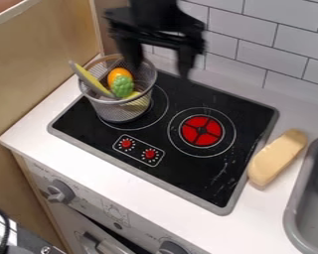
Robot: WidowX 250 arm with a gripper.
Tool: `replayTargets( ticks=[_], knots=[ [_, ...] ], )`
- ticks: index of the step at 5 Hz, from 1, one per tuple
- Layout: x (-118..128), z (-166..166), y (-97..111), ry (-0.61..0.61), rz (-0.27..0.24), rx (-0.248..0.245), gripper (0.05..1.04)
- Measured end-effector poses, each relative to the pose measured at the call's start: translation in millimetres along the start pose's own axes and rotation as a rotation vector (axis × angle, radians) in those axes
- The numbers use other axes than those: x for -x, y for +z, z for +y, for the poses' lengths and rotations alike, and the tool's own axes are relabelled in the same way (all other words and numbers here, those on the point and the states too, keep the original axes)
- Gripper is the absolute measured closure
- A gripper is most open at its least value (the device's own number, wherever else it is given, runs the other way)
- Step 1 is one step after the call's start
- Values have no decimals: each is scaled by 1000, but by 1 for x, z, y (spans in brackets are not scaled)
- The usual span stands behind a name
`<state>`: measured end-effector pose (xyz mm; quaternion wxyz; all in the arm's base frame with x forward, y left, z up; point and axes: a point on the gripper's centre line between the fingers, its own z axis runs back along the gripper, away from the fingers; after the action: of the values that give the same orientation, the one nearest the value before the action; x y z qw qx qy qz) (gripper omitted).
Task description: Put the beige object on the right on the stove
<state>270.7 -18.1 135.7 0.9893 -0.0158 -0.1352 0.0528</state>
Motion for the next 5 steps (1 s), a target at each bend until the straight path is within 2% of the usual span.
replayTargets(
  ticks=[2, 3, 4, 5],
  knots=[
    [0, -51, -13, 20, -54, -6, 85],
    [-4, -73, -20, -115, -102, -32, 85],
    [-6, -89, -21, -213, -54, -4, 85],
    [-5, -94, -21, -251, 10, 12, 85]
  ],
)
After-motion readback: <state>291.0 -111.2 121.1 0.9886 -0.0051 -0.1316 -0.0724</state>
